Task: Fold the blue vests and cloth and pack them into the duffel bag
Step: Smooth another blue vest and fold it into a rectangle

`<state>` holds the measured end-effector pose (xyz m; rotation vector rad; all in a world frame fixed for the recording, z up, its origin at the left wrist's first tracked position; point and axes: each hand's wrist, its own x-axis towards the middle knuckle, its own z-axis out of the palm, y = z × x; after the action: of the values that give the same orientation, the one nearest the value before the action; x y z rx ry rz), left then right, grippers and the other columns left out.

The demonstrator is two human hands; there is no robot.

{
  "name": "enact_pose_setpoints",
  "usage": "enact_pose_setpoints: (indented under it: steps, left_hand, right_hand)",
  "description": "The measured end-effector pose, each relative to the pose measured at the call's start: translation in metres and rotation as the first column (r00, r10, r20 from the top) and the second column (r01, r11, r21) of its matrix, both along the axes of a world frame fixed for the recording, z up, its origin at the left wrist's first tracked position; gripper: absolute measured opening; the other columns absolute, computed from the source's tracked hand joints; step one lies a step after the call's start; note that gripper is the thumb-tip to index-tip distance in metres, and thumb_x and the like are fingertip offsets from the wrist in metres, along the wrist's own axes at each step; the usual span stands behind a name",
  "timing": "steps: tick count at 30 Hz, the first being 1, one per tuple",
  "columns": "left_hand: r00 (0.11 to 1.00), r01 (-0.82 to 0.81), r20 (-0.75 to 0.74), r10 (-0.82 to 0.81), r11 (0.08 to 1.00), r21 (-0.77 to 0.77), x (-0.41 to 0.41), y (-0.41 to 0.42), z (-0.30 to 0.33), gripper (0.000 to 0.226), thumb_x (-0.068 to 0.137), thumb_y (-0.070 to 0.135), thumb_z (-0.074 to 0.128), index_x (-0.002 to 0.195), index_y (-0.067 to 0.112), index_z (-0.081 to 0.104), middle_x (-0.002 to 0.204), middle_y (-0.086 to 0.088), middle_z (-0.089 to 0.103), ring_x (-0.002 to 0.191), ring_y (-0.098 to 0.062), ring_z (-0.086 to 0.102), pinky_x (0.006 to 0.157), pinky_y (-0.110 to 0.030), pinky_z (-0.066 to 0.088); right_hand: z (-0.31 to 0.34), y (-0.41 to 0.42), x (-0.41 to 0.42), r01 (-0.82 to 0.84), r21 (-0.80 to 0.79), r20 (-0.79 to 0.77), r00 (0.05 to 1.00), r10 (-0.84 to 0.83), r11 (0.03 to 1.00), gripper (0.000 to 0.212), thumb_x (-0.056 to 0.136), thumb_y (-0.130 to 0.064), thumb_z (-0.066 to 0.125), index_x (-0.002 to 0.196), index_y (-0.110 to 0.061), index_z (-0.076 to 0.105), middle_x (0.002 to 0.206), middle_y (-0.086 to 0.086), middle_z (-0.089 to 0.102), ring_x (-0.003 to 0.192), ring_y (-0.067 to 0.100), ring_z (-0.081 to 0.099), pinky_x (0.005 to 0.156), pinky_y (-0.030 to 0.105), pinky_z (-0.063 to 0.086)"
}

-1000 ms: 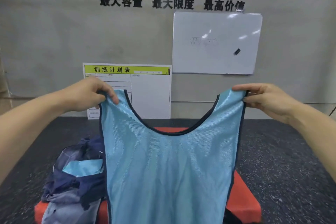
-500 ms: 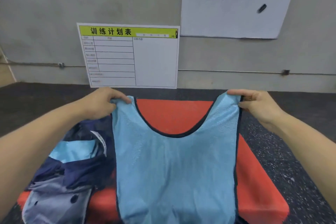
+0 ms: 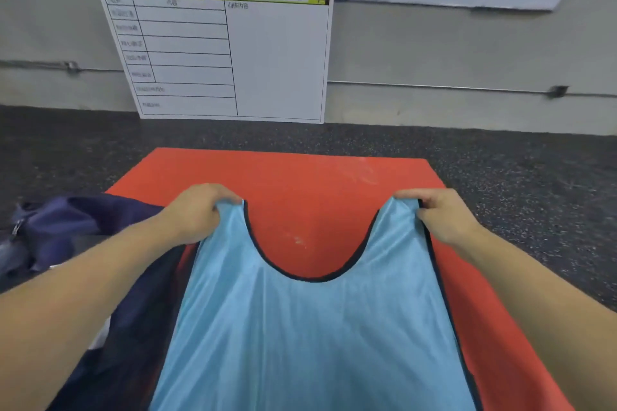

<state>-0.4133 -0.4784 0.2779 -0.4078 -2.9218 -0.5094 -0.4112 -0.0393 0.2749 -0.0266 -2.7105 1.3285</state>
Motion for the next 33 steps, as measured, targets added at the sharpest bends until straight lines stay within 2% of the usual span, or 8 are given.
enact_pose_setpoints:
  steps: [2, 4, 8, 13, 19, 26, 30, 33]
  left_hand:
    - [0.997, -0.045, -0.069, 0.046, 0.999, 0.020, -0.040, 0.004, 0.007, 0.062, 0.081, -0.014, 0.044, 0.129, 0.015, 0.068, 0.138, -0.004, 0.063, 0.131, -0.024, 0.054, 0.111, -0.030, 0.037]
    - [0.988, -0.058, -0.141, 0.061, 0.998, 0.028, -0.078, 0.006, 0.015, 0.058, 0.086, -0.006, 0.050, 0.141, 0.011, 0.057, 0.150, -0.013, 0.050, 0.141, -0.029, 0.043, 0.117, -0.034, 0.029]
    - [0.980, -0.142, -0.162, 0.112, 0.971, -0.192, -0.097, 0.022, 0.000, 0.071, 0.097, 0.036, 0.057, 0.160, 0.026, 0.025, 0.168, -0.010, 0.011, 0.154, -0.033, 0.010, 0.124, -0.050, 0.015]
    - [0.997, 0.059, 0.059, -0.051, 0.987, -0.148, -0.033, 0.069, -0.069, 0.084, 0.090, 0.062, 0.010, 0.160, 0.016, 0.022, 0.168, -0.006, 0.013, 0.156, -0.021, 0.009, 0.126, -0.037, 0.009]
    - [0.987, -0.068, 0.139, 0.083, 0.992, -0.106, 0.012, 0.068, -0.112, 0.092, 0.086, 0.066, -0.007, 0.162, 0.018, 0.009, 0.169, 0.005, 0.001, 0.155, -0.008, -0.004, 0.123, -0.028, -0.006]
    - [0.979, -0.167, 0.061, 0.197, 0.931, -0.323, 0.022, 0.046, -0.104, 0.083, 0.091, 0.051, -0.011, 0.162, 0.011, 0.007, 0.170, -0.003, 0.003, 0.156, -0.016, -0.002, 0.124, -0.035, -0.007]
    - [0.997, 0.013, 0.071, 0.001, 0.980, -0.199, 0.045, 0.106, -0.114, 0.093, 0.081, 0.049, -0.016, 0.161, 0.011, 0.011, 0.169, -0.003, 0.003, 0.156, -0.017, 0.000, 0.119, -0.030, -0.013]
    - [0.997, 0.012, 0.074, 0.004, 0.975, -0.220, 0.060, 0.102, -0.123, 0.077, 0.095, 0.045, 0.009, 0.151, 0.004, 0.041, 0.161, -0.010, 0.033, 0.149, -0.023, 0.032, 0.123, -0.032, 0.008]
  right_hand:
    - [0.007, 0.000, -0.048, 0.016, 0.004, -0.040, 0.999, -0.016, 1.000, 0.068, 0.081, 0.020, 0.038, 0.116, -0.023, 0.077, 0.098, 0.005, 0.076, 0.068, 0.030, 0.063, 0.064, 0.039, 0.056]
    - [0.019, 0.000, -0.092, 0.015, 0.027, -0.089, 0.996, -0.013, 1.000, 0.067, 0.083, 0.016, 0.041, 0.121, -0.027, 0.074, 0.122, 0.000, 0.071, 0.101, 0.029, 0.070, 0.090, 0.044, 0.060]
    - [0.012, -0.017, -0.131, 0.051, 0.354, -0.148, 0.989, 0.002, 0.934, 0.060, 0.098, -0.005, 0.053, 0.154, -0.023, 0.043, 0.163, 0.013, 0.031, 0.152, 0.026, 0.027, 0.122, 0.035, 0.024]
    - [-0.067, -0.118, -0.058, -0.177, 0.461, -0.112, 0.961, 0.254, 0.870, 0.057, 0.108, -0.030, 0.042, 0.161, -0.017, 0.025, 0.169, 0.010, 0.016, 0.157, 0.026, 0.010, 0.127, 0.041, 0.009]
    - [-0.119, -0.148, -0.003, -0.219, 0.630, 0.094, 0.974, 0.207, 0.745, 0.065, 0.108, -0.051, 0.015, 0.164, -0.021, 0.005, 0.171, -0.001, -0.005, 0.157, 0.017, -0.009, 0.127, 0.043, -0.006]
    - [-0.098, -0.059, -0.003, -0.076, 0.736, 0.180, 0.980, -0.086, 0.673, 0.060, 0.110, -0.039, 0.015, 0.163, -0.012, 0.004, 0.171, 0.008, -0.007, 0.158, 0.025, -0.009, 0.128, 0.045, -0.001]
    - [-0.099, -0.155, 0.025, -0.101, 0.663, -0.050, 0.983, 0.178, 0.742, 0.065, 0.099, -0.029, 0.019, 0.148, 0.005, 0.045, 0.159, 0.023, 0.037, 0.146, 0.041, 0.037, 0.118, 0.054, 0.031]
    - [-0.113, -0.176, 0.061, -0.248, 0.609, 0.124, 0.968, 0.218, 0.753, 0.092, 0.084, -0.052, -0.015, 0.163, -0.012, 0.014, 0.171, 0.006, 0.007, 0.158, 0.023, 0.003, 0.126, 0.040, -0.002]
